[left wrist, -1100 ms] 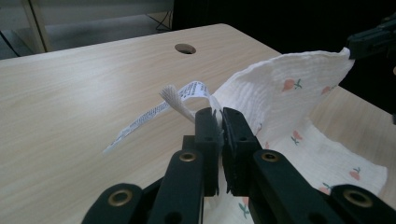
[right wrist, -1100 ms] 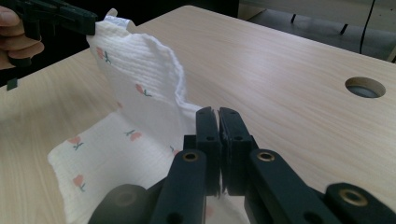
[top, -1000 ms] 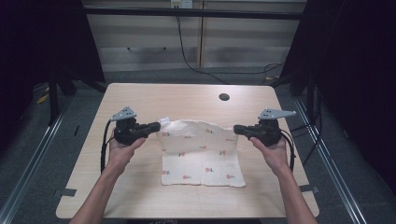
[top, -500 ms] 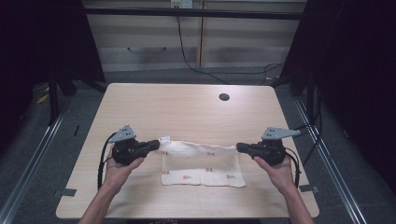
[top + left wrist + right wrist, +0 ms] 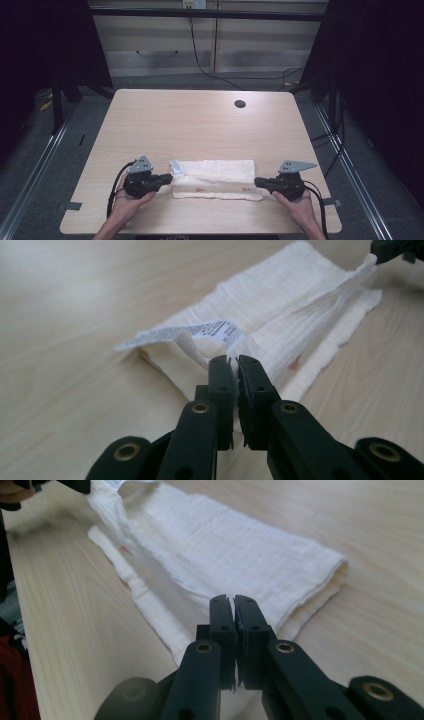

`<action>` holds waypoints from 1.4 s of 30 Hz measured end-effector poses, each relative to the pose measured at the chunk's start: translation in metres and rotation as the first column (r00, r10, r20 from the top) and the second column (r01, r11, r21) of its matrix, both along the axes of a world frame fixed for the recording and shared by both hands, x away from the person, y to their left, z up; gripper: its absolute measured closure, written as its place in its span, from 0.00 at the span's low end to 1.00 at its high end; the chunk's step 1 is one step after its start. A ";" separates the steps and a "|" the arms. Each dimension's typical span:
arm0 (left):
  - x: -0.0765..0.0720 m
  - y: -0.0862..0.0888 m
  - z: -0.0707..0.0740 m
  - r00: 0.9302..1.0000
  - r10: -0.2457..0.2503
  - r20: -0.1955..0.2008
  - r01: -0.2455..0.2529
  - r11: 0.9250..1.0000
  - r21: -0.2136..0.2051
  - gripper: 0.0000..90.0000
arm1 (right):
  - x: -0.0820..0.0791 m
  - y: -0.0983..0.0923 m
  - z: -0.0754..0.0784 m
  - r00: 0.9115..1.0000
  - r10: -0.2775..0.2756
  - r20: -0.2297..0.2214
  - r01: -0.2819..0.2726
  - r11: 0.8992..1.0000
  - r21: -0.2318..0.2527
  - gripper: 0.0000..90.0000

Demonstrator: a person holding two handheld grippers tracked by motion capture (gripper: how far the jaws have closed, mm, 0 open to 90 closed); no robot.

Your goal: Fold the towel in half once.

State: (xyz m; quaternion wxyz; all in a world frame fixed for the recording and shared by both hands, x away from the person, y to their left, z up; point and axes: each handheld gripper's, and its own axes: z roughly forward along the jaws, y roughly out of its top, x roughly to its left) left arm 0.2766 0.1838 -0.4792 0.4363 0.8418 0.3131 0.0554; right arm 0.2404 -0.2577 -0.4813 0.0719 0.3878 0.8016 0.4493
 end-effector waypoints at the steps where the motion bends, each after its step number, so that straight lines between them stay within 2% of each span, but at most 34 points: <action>1: 0.000 0.000 0.000 1.000 0.000 0.000 0.000 1.000 0.000 0.94 | 0.000 0.000 0.000 1.000 0.000 0.000 0.000 1.000 0.000 0.98; 3: -0.004 -0.004 -0.005 0.999 -0.035 -0.007 0.035 0.999 0.026 0.94 | -0.001 -0.001 -0.005 1.000 -0.010 -0.009 0.010 1.000 -0.011 0.98; 6: -0.006 -0.006 -0.011 0.999 -0.032 -0.023 0.033 0.999 0.042 0.92 | -0.002 -0.002 -0.011 0.999 -0.013 -0.035 0.013 1.000 -0.009 0.97; 7: -0.007 -0.008 -0.013 0.999 -0.041 -0.033 0.042 0.998 0.052 0.92 | -0.003 0.000 -0.015 0.998 -0.007 -0.056 0.006 1.000 -0.027 0.97; 9: -0.008 -0.008 -0.013 0.998 -0.046 -0.030 0.048 0.998 0.051 0.92 | -0.003 0.002 -0.017 0.998 -0.004 -0.064 0.001 0.999 -0.041 0.96; 11: -0.010 -0.007 -0.015 0.998 -0.040 -0.041 0.042 0.997 0.059 0.83 | -0.004 0.004 -0.018 0.997 0.006 -0.073 -0.010 0.998 -0.063 0.92; 14: -0.013 -0.003 -0.015 0.998 -0.053 -0.037 0.055 0.997 0.061 0.79 | -0.005 0.003 -0.017 0.998 -0.007 -0.069 0.003 0.998 -0.056 0.89; 15: -0.014 0.003 -0.011 0.999 -0.045 -0.026 0.045 0.999 0.031 0.78 | -0.006 0.001 -0.014 0.998 -0.012 -0.060 0.010 0.999 -0.039 0.86; 16: -0.014 0.003 -0.011 0.999 -0.045 -0.026 0.045 0.999 0.031 0.77 | -0.006 0.001 -0.012 0.999 -0.020 -0.050 0.018 0.999 -0.034 0.85; 17: -0.015 0.007 -0.008 0.999 -0.037 -0.020 0.037 0.999 0.011 0.76 | -0.007 0.000 -0.010 0.999 -0.025 -0.047 0.024 0.999 -0.023 0.84; 18: -0.014 0.016 -0.003 1.000 -0.022 -0.011 0.022 1.000 -0.021 0.75 | -0.007 0.000 -0.008 0.999 -0.027 -0.039 0.026 1.000 -0.017 0.82; 19: -0.014 0.016 -0.003 1.000 -0.022 -0.011 0.022 1.000 -0.021 0.75 | -0.007 0.000 -0.008 0.999 -0.027 -0.039 0.026 1.000 -0.017 0.82; 21: -0.011 0.024 0.000 1.000 0.004 0.001 -0.004 0.999 -0.050 0.75 | -0.006 -0.001 -0.005 0.999 -0.039 -0.028 0.038 0.999 -0.013 0.80; 23: -0.006 0.029 0.002 1.000 0.030 -0.001 -0.030 0.998 -0.061 0.75 | -0.004 -0.001 -0.003 0.999 -0.048 -0.023 0.048 0.999 -0.014 0.80; 26: 0.007 0.028 0.002 0.998 0.057 0.006 -0.057 0.996 -0.067 0.76 | 0.008 -0.002 0.001 0.998 -0.068 0.004 0.068 0.998 -0.012 0.82; 28: 0.011 0.025 0.002 0.998 0.056 0.004 -0.056 0.996 -0.068 0.77 | 0.017 -0.002 0.003 0.997 -0.076 0.010 0.076 0.997 -0.015 0.83; 30: 0.021 0.015 0.000 0.999 0.035 0.002 -0.035 0.997 -0.063 0.79 | 0.027 -0.003 0.003 0.997 -0.081 0.009 0.081 0.997 -0.013 0.83; 31: 0.021 0.015 0.000 0.999 0.035 0.002 -0.035 0.997 -0.063 0.79 | 0.032 -0.003 0.003 0.996 -0.087 0.010 0.087 0.996 -0.017 0.83; 32: 0.024 0.010 -0.001 1.000 0.031 -0.003 -0.031 0.998 -0.059 0.79 | 0.032 -0.003 0.003 0.996 -0.087 0.010 0.087 0.996 -0.017 0.83; 33: 0.027 0.006 -0.003 1.000 0.021 -0.016 -0.022 0.998 -0.059 0.81 | 0.044 -0.003 0.003 0.996 -0.089 0.016 0.089 0.996 -0.014 0.83; 35: 0.032 -0.001 -0.009 0.999 0.022 -0.028 -0.023 0.999 -0.049 0.82 | 0.050 -0.003 0.003 0.995 -0.099 0.013 0.099 0.995 -0.014 0.82; 36: 0.033 -0.005 -0.012 0.999 0.015 -0.034 -0.016 0.999 -0.046 0.82 | 0.056 -0.003 0.003 0.994 -0.110 0.005 0.110 0.994 0.012 0.80; 37: 0.034 -0.009 -0.014 0.999 0.007 -0.037 -0.009 0.999 -0.031 0.82 | 0.067 -0.003 0.004 0.993 -0.119 -0.008 0.119 0.991 0.064 0.79; 38: 0.032 -0.014 -0.016 0.999 -0.014 -0.032 0.013 1.000 -0.014 0.82 | 0.071 -0.001 0.005 0.993 -0.121 -0.008 0.121 0.992 0.031 0.78; 39: 0.032 -0.014 -0.016 0.999 -0.014 -0.032 0.013 1.000 -0.014 0.82 | 0.075 0.001 0.005 0.993 -0.118 -0.010 0.118 0.993 0.007 0.77; 42: 0.031 -0.017 -0.021 0.999 -0.019 -0.040 0.019 1.000 0.003 0.82 | 0.084 0.003 0.001 0.993 -0.115 -0.021 0.115 0.993 -0.020 0.74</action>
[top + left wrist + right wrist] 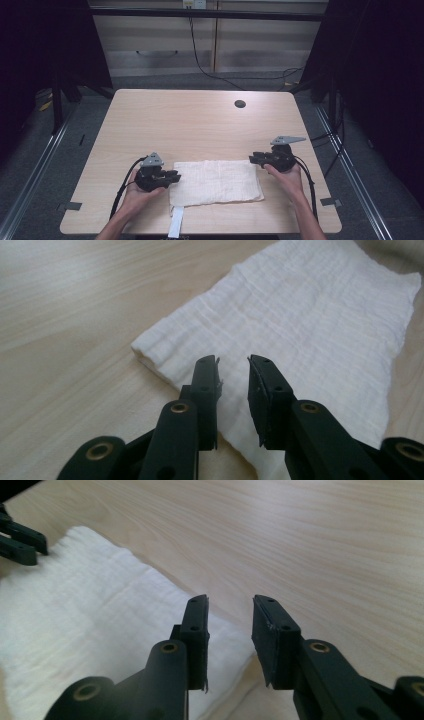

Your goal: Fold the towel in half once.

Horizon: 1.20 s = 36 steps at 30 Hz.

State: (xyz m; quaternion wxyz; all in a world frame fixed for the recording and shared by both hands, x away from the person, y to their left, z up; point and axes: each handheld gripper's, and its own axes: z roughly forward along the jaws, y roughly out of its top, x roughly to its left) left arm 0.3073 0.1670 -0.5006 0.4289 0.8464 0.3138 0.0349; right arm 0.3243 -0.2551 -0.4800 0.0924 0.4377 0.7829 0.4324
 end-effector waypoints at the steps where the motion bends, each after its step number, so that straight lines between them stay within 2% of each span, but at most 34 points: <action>1: 0.000 0.000 -0.002 1.000 0.000 0.001 0.000 1.000 0.014 0.82 | 0.007 -0.001 -0.005 1.000 -0.002 -0.022 0.001 1.000 -0.003 0.71; 5: 0.001 0.002 -0.004 1.000 0.005 -0.003 -0.005 1.000 0.006 0.82 | 0.013 0.000 -0.011 0.999 0.003 -0.046 -0.003 1.000 -0.003 0.68; 10: 0.001 0.003 -0.005 1.000 0.006 0.001 -0.006 1.000 0.000 0.84 | 0.014 0.004 -0.012 0.999 0.023 -0.048 -0.024 1.000 -0.012 0.68; 12: 0.002 0.004 -0.005 1.000 0.012 0.002 -0.012 1.000 0.004 0.84 | 0.014 0.006 -0.013 0.998 0.027 -0.049 -0.029 0.998 -0.050 0.69; 13: 0.002 0.004 -0.006 1.000 0.016 -0.001 -0.016 1.000 0.000 0.83 | 0.014 0.005 -0.015 0.998 0.022 -0.065 -0.027 0.997 -0.067 0.69; 15: 0.002 0.005 -0.006 1.000 0.021 0.002 -0.021 1.000 0.007 0.83 | 0.013 0.003 -0.019 0.996 0.023 -0.081 -0.028 0.997 -0.068 0.69; 20: 0.003 0.007 -0.006 1.000 0.025 0.000 -0.025 1.000 0.003 0.83 | 0.012 0.008 -0.021 0.998 0.013 -0.059 -0.019 0.995 -0.099 0.69; 24: 0.000 0.007 -0.006 0.999 0.035 0.007 -0.035 0.999 0.018 0.82 | 0.013 0.010 -0.023 0.997 0.028 -0.067 -0.035 0.995 -0.095 0.75; 25: -0.001 0.008 -0.006 0.999 0.036 0.010 -0.036 0.999 0.020 0.82 | 0.012 0.010 -0.023 0.997 0.031 -0.073 -0.037 0.995 -0.090 0.78; 26: -0.001 0.009 -0.006 0.999 0.032 0.009 -0.032 0.999 0.022 0.82 | 0.011 0.011 -0.024 0.995 0.050 -0.083 -0.057 0.995 -0.081 0.87; 28: -0.001 0.010 -0.006 0.999 0.034 0.006 -0.034 0.999 0.022 0.82 | 0.009 0.011 -0.024 0.994 0.056 -0.089 -0.063 0.995 -0.074 0.94; 31: -0.005 0.011 -0.004 1.000 0.026 0.000 -0.026 0.999 0.038 0.81 | 0.007 0.010 -0.026 0.994 0.063 -0.093 -0.068 0.997 -0.048 0.97; 34: -0.006 0.014 -0.002 1.000 0.024 -0.002 -0.023 0.999 0.042 0.79 | 0.005 0.010 -0.026 0.993 0.068 -0.095 -0.073 0.996 -0.047 0.97; 35: 0.000 0.016 0.000 0.999 0.048 0.012 -0.049 0.997 0.057 0.71 | 0.004 0.011 -0.025 0.993 0.072 -0.095 -0.077 0.995 -0.058 0.97; 36: 0.000 0.016 0.000 0.999 0.048 0.012 -0.049 0.997 0.057 0.70 | 0.004 0.011 -0.025 0.993 0.072 -0.095 -0.077 0.995 -0.058 0.97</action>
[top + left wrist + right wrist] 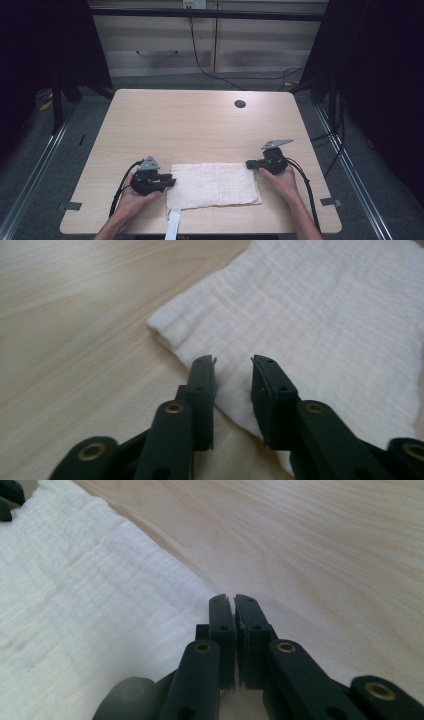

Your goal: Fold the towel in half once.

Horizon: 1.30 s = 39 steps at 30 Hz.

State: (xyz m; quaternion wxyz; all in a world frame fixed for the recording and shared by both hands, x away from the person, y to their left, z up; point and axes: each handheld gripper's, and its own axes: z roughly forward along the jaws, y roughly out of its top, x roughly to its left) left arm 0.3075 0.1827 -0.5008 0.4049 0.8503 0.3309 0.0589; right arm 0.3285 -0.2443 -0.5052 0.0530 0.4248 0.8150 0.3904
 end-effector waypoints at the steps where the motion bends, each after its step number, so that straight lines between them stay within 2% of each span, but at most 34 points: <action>1: 0.004 0.001 0.001 1.000 0.014 -0.003 -0.014 1.000 -0.017 0.68 | 0.000 0.001 0.000 1.000 -0.002 0.002 0.002 1.000 -0.003 0.97; 3: 0.012 0.002 0.004 1.000 0.024 -0.003 -0.024 0.999 -0.022 0.66 | 0.000 0.001 0.000 1.000 -0.001 0.003 0.001 1.000 -0.003 0.97; 4: 0.019 0.003 0.007 0.999 0.032 0.007 -0.032 0.998 -0.047 0.65 | 0.000 0.001 0.000 1.000 0.000 0.004 0.000 1.000 -0.006 0.97; 7: 0.027 0.002 0.008 0.999 0.039 -0.006 -0.039 0.998 -0.046 0.62 | 0.000 0.002 0.001 1.000 0.004 0.011 -0.003 1.000 -0.020 0.97; 9: 0.035 0.001 0.006 0.999 0.050 -0.008 -0.050 0.997 -0.056 0.61 | 0.000 0.002 0.001 1.000 0.005 0.010 -0.005 1.000 -0.017 0.97; 10: 0.038 0.000 0.004 0.999 0.050 -0.022 -0.051 0.997 -0.063 0.60 | 0.000 0.002 0.001 1.000 0.003 0.009 -0.003 1.000 -0.015 0.97; 12: 0.044 -0.002 0.000 0.997 0.066 -0.028 -0.067 0.997 -0.037 0.58 | 0.000 0.002 0.001 1.000 0.002 0.010 -0.002 1.000 -0.015 0.97; 15: 0.052 -0.004 -0.003 0.996 0.080 -0.045 -0.082 0.996 -0.044 0.53 | 0.000 0.002 0.001 1.000 -0.001 0.014 0.001 1.000 -0.020 0.97; 16: 0.054 -0.005 -0.005 0.995 0.083 -0.049 -0.085 0.995 -0.057 0.52 | 0.000 0.002 0.000 1.000 -0.001 0.018 0.001 1.000 -0.022 0.97; 22: 0.057 -0.006 -0.007 0.997 0.064 -0.032 -0.066 0.995 -0.070 0.51 | 0.001 0.002 0.000 1.000 0.000 0.021 0.001 1.000 -0.015 0.97; 26: 0.060 -0.013 -0.006 0.999 0.019 -0.035 -0.021 0.998 -0.055 0.51 | 0.002 0.003 0.000 1.000 -0.003 0.017 0.003 1.000 -0.016 0.97; 28: 0.057 -0.017 -0.006 1.000 0.014 -0.011 -0.014 0.999 -0.037 0.62 | 0.003 0.004 0.000 1.000 -0.004 0.022 0.004 1.000 -0.022 0.97; 30: 0.055 -0.018 -0.007 1.000 -0.014 -0.004 0.014 0.999 -0.035 0.73 | 0.003 0.004 0.000 1.000 -0.004 0.025 0.005 1.000 -0.021 0.97; 31: 0.054 -0.018 -0.006 1.000 -0.021 0.002 0.021 1.000 -0.019 0.78 | 0.003 0.004 0.000 1.000 -0.004 0.023 0.004 1.000 -0.019 0.97; 32: 0.053 -0.019 -0.006 1.000 -0.026 0.004 0.026 1.000 -0.011 0.90 | 0.003 0.004 0.000 1.000 -0.004 0.022 0.004 1.000 -0.020 0.97; 33: 0.051 -0.020 -0.006 1.000 -0.013 0.001 0.013 1.000 -0.008 0.94 | 0.003 0.005 0.000 1.000 -0.005 0.023 0.006 1.000 -0.018 0.97; 37: 0.050 -0.021 -0.006 1.000 0.001 -0.006 -0.001 1.000 -0.014 0.96 | 0.002 0.005 0.001 1.000 -0.008 0.025 0.009 1.000 -0.017 0.97; 39: 0.050 -0.020 -0.004 1.000 0.014 -0.009 -0.014 0.999 -0.034 0.96 | 0.001 0.004 0.003 0.999 -0.009 0.034 0.009 1.000 0.001 0.97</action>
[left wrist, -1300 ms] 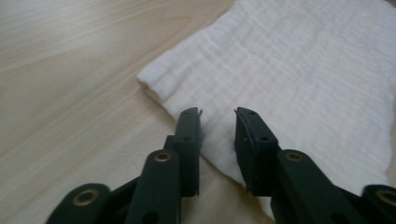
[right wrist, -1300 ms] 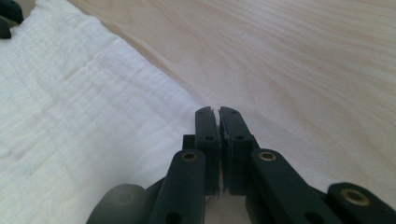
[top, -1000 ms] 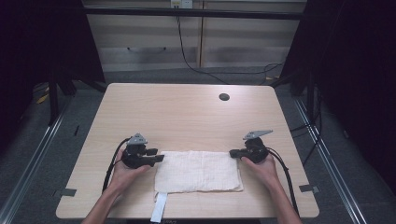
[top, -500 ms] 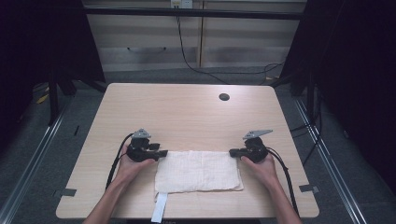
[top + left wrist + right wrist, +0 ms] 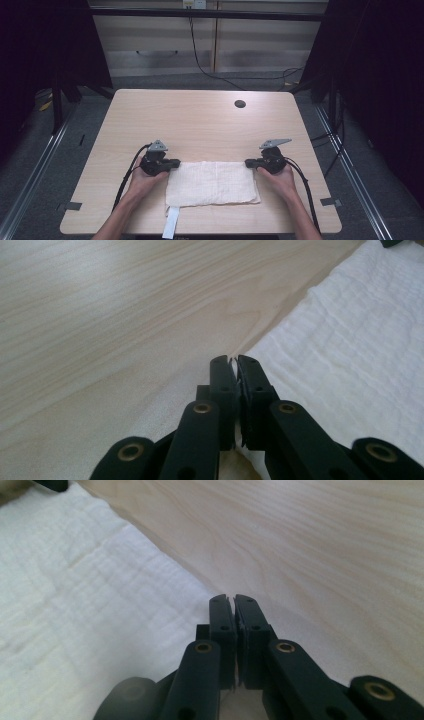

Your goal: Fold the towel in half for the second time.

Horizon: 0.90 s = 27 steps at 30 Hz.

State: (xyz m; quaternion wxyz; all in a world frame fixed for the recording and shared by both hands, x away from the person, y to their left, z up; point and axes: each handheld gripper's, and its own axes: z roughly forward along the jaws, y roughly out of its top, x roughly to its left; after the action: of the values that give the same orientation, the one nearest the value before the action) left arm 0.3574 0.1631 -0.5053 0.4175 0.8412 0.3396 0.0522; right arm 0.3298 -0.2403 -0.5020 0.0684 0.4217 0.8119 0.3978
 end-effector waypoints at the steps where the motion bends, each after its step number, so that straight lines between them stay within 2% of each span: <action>1: 0.000 0.001 0.001 1.000 0.001 0.000 -0.001 1.000 -0.011 0.96 | -0.002 -0.001 0.005 1.000 0.003 0.021 -0.003 1.000 0.020 0.98; 5: -0.001 0.002 0.004 1.000 0.001 -0.003 -0.001 0.999 -0.035 0.96 | -0.003 -0.001 0.012 0.999 0.013 0.040 -0.013 1.000 0.014 0.98; 6: -0.001 0.003 0.005 1.000 -0.002 -0.002 0.002 0.999 -0.044 0.96 | -0.004 -0.001 0.016 0.998 0.018 0.060 -0.019 0.999 0.031 0.97; 7: -0.002 0.003 0.006 1.000 -0.005 0.000 0.005 0.999 -0.048 0.96 | -0.004 -0.001 0.016 0.998 0.018 0.060 -0.019 0.999 0.031 0.97; 8: -0.003 0.003 0.007 1.000 -0.004 0.009 0.005 0.999 -0.049 0.96 | -0.005 -0.001 0.020 0.997 0.025 0.074 -0.028 0.998 0.052 0.97; 11: -0.004 0.003 0.013 1.000 -0.008 0.019 0.009 0.998 -0.068 0.96 | -0.004 0.000 0.024 0.996 0.028 0.090 -0.034 0.997 0.066 0.97; 15: -0.003 0.006 0.023 0.999 0.000 0.045 0.004 0.995 -0.102 0.96 | -0.001 0.002 0.030 0.994 0.036 0.099 -0.042 0.997 0.059 0.97; 25: 0.001 0.014 0.041 0.996 0.029 0.089 -0.017 0.991 -0.129 0.96 | 0.003 0.003 0.046 0.990 0.032 0.135 -0.041 0.997 0.068 0.97; 27: 0.000 0.015 0.040 0.996 0.030 0.087 -0.018 0.991 -0.133 0.96 | 0.002 0.003 0.052 0.988 0.037 0.153 -0.048 0.997 0.068 0.97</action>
State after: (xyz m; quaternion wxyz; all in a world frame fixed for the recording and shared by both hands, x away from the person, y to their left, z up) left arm 0.3577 0.1781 -0.4648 0.4862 0.8045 0.3336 0.0720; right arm 0.3319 -0.2376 -0.4500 0.1064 0.3750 0.7985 0.4588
